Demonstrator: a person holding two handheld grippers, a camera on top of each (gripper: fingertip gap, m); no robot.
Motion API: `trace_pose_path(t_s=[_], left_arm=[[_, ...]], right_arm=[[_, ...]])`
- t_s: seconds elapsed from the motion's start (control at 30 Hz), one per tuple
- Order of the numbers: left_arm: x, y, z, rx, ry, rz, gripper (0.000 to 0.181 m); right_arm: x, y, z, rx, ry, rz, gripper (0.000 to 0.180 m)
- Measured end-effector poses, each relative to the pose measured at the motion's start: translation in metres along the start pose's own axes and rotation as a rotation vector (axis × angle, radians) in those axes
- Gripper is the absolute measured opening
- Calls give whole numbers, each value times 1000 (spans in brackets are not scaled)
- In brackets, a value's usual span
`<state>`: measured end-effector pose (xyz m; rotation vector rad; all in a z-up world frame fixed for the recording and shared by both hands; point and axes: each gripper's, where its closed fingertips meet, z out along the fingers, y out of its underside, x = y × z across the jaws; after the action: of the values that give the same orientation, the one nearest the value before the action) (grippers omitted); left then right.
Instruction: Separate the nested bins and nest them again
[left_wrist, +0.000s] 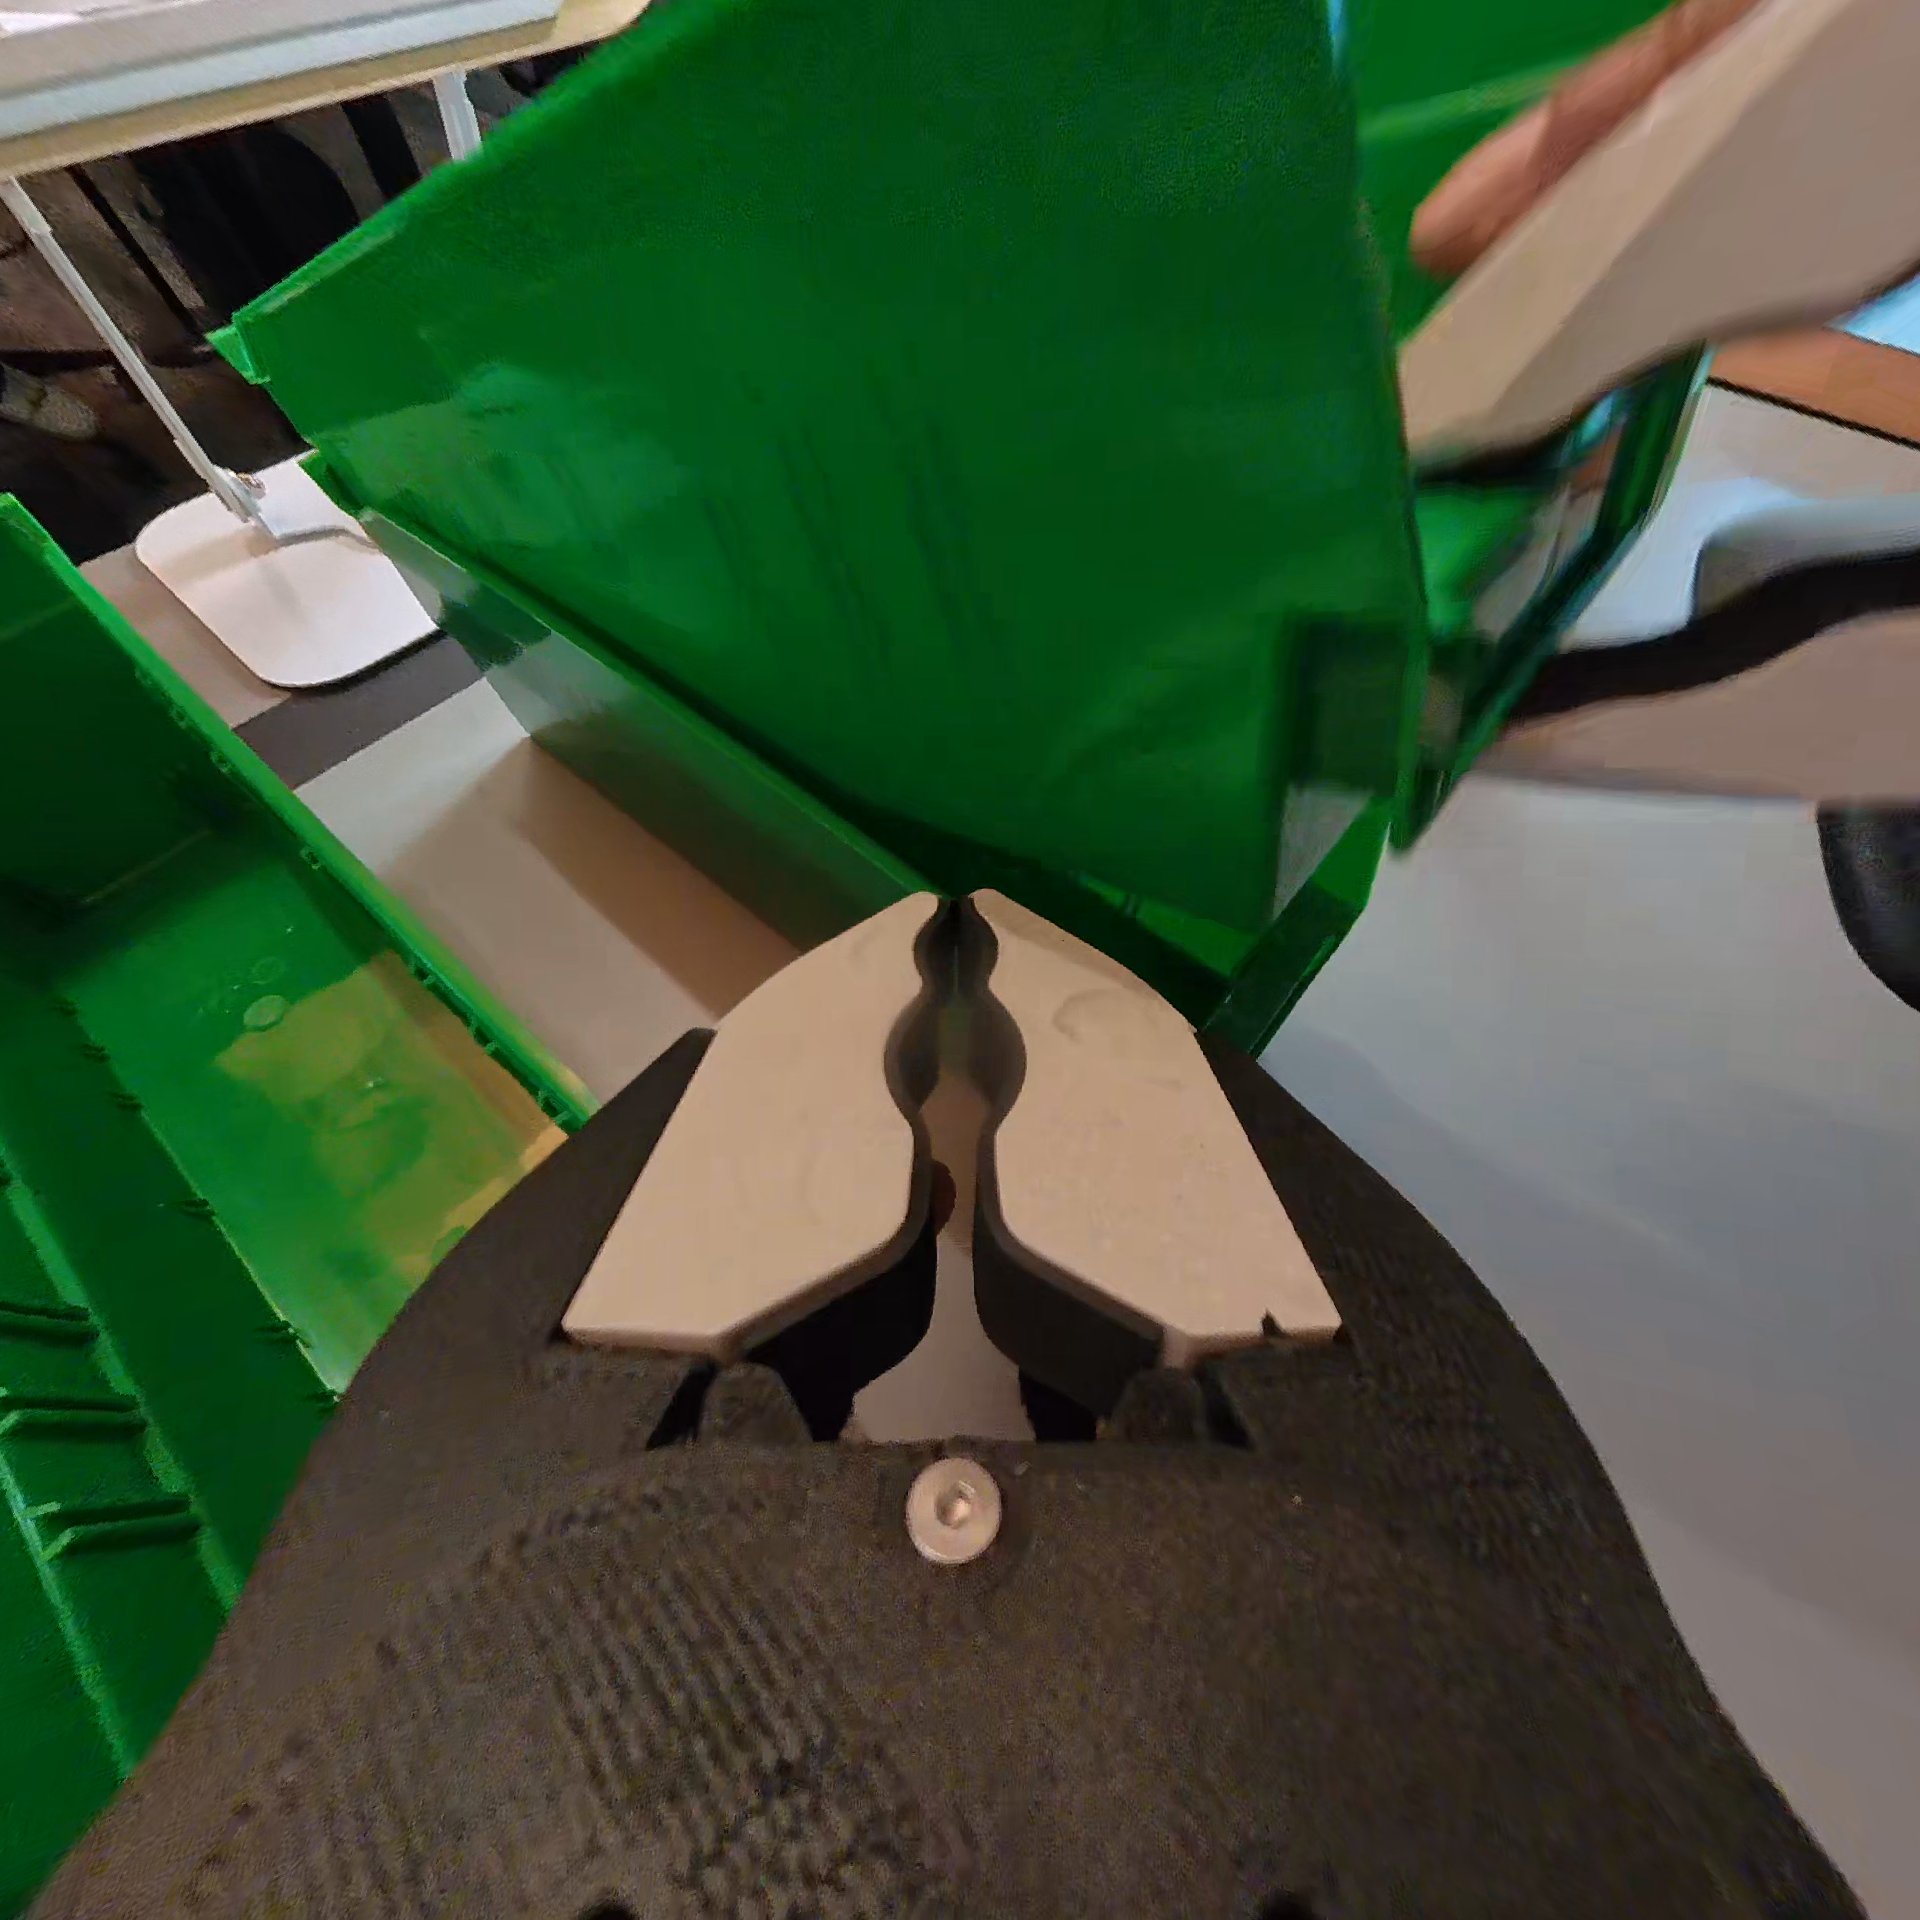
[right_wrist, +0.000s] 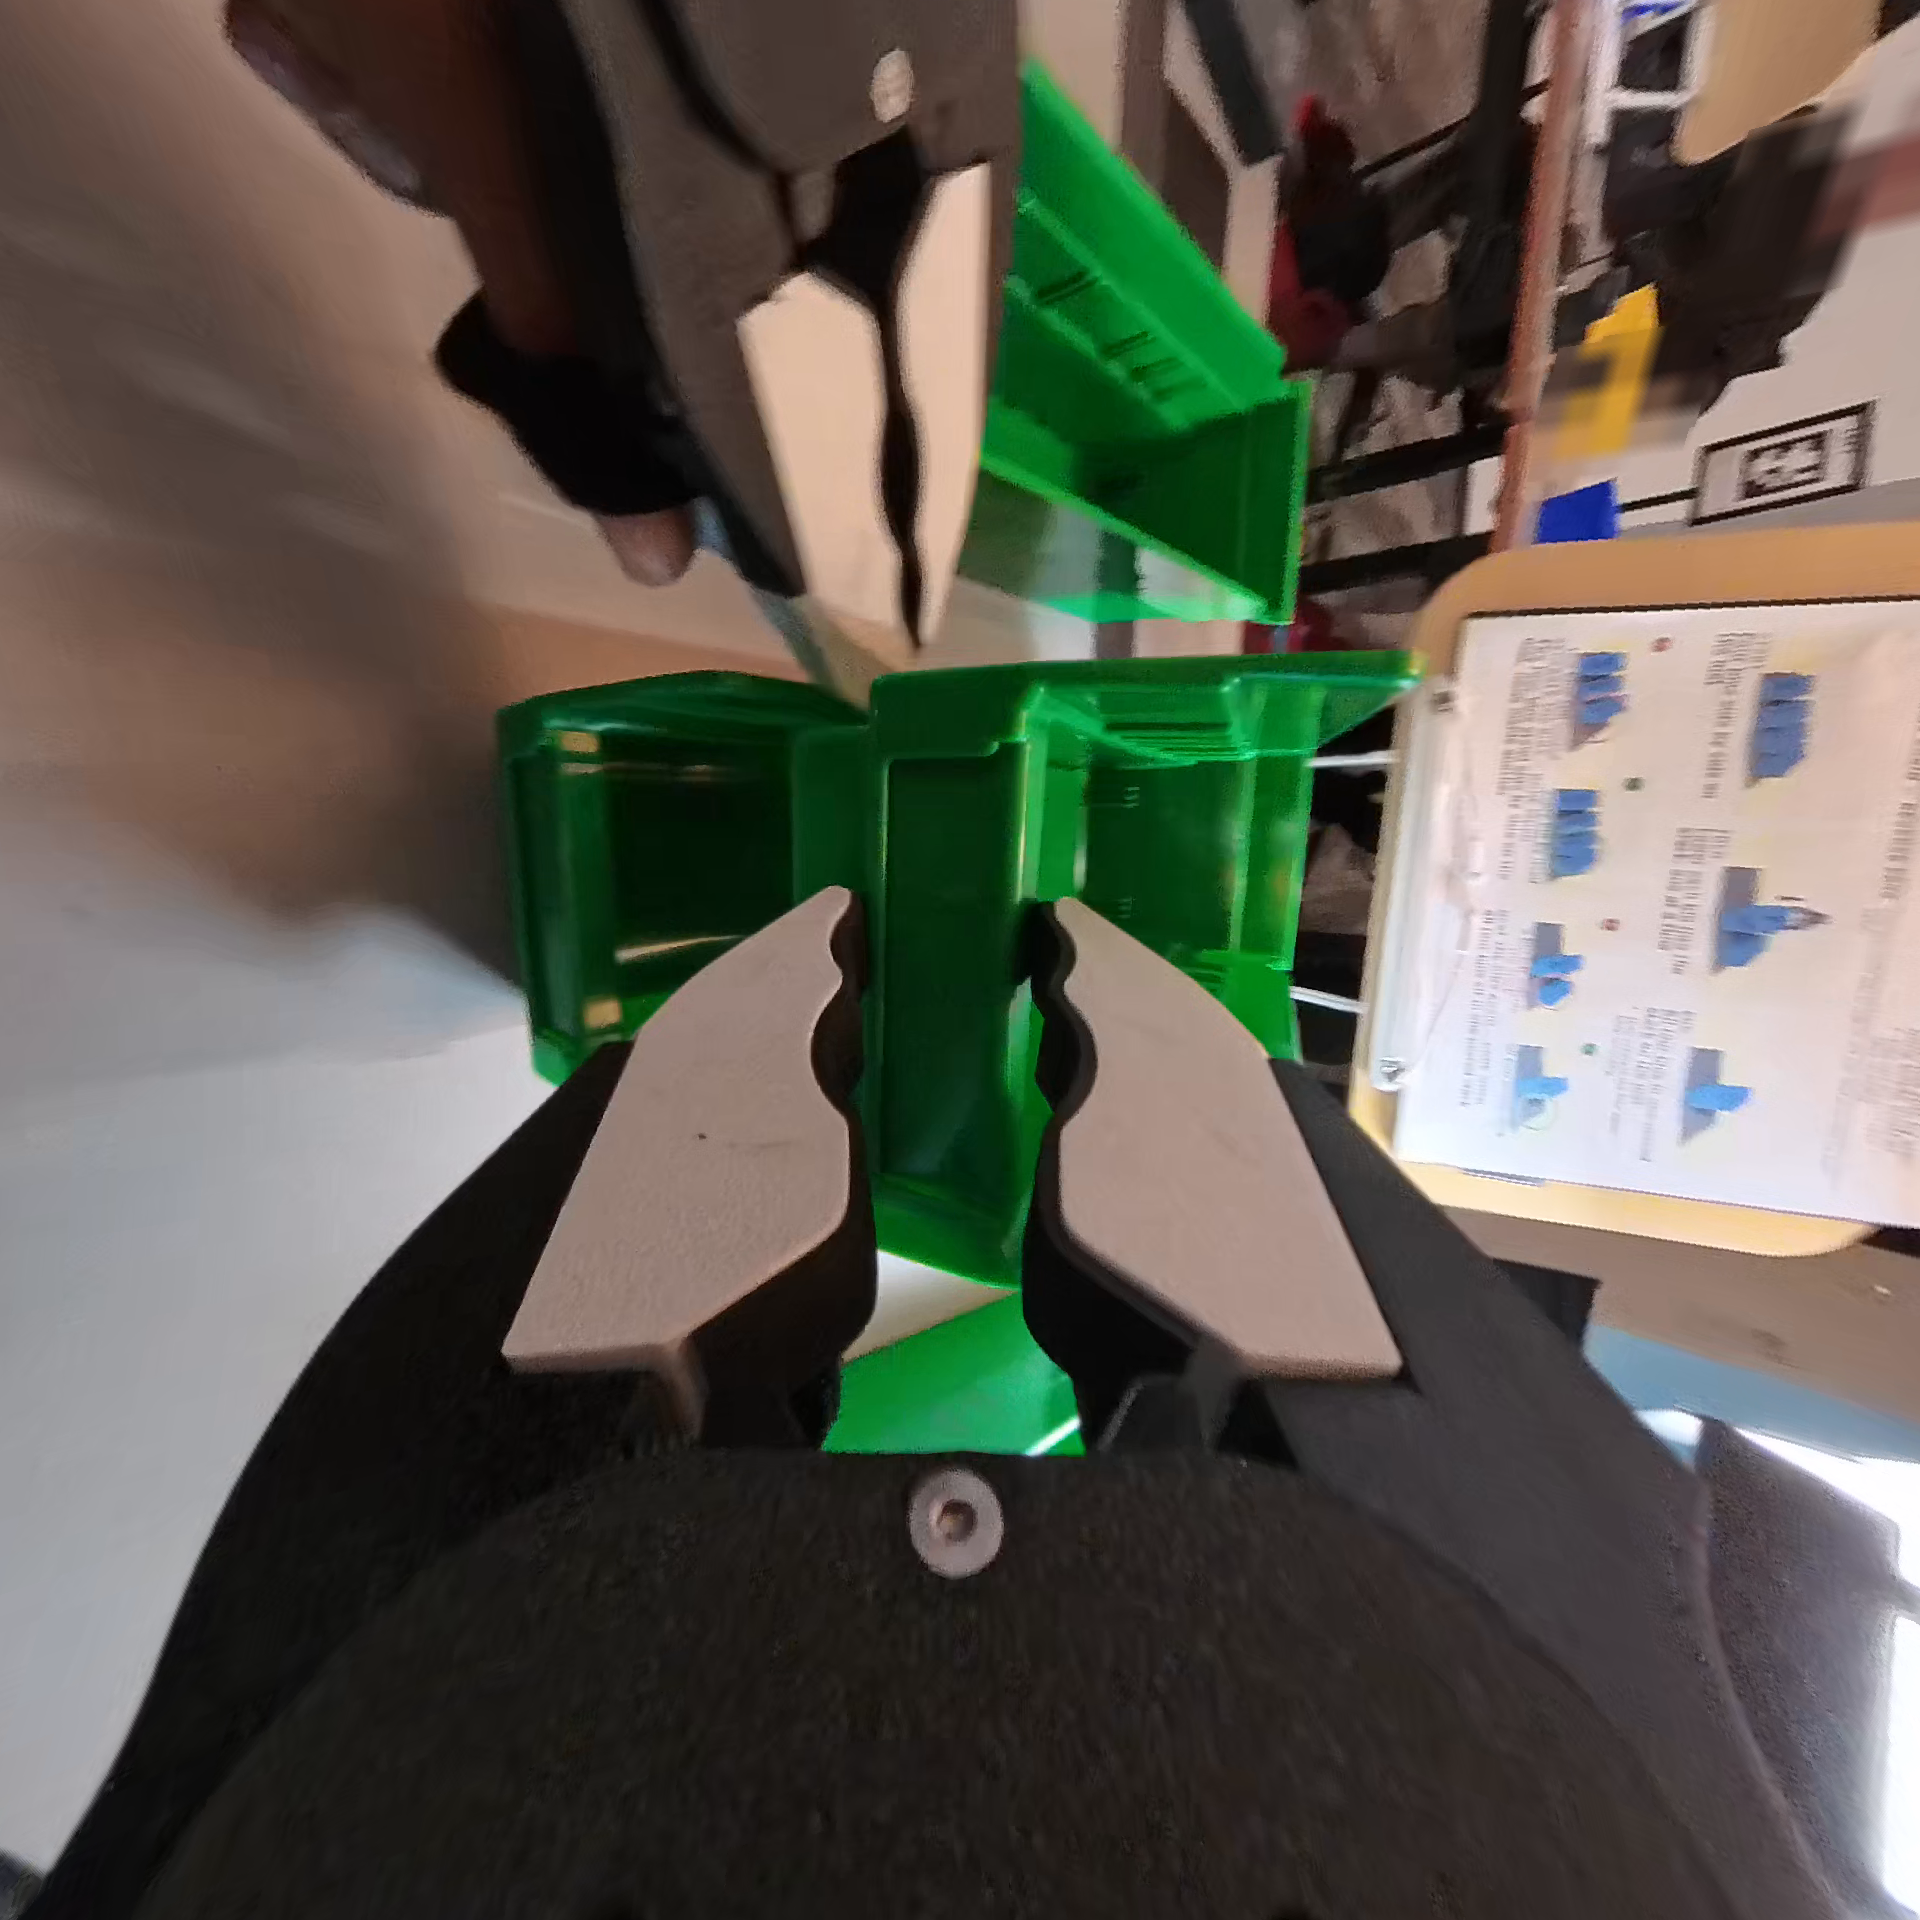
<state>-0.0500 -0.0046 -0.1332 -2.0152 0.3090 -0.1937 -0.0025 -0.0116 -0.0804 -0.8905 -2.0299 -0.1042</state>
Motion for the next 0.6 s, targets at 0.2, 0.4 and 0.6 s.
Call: trace_pose_path(t_s=[0.2, 0.4, 0.6], left_arm=[[-1, 4, -13, 12, 14, 4, 15], [-1, 14, -35, 32, 33, 5, 16], [9, 33, -32, -3, 58, 29, 17]], right_arm=[[53, -1, -28, 39, 128, 35, 27], [102, 8, -50, 63, 241, 78, 25], [126, 13, -58, 21, 327, -20, 22]])
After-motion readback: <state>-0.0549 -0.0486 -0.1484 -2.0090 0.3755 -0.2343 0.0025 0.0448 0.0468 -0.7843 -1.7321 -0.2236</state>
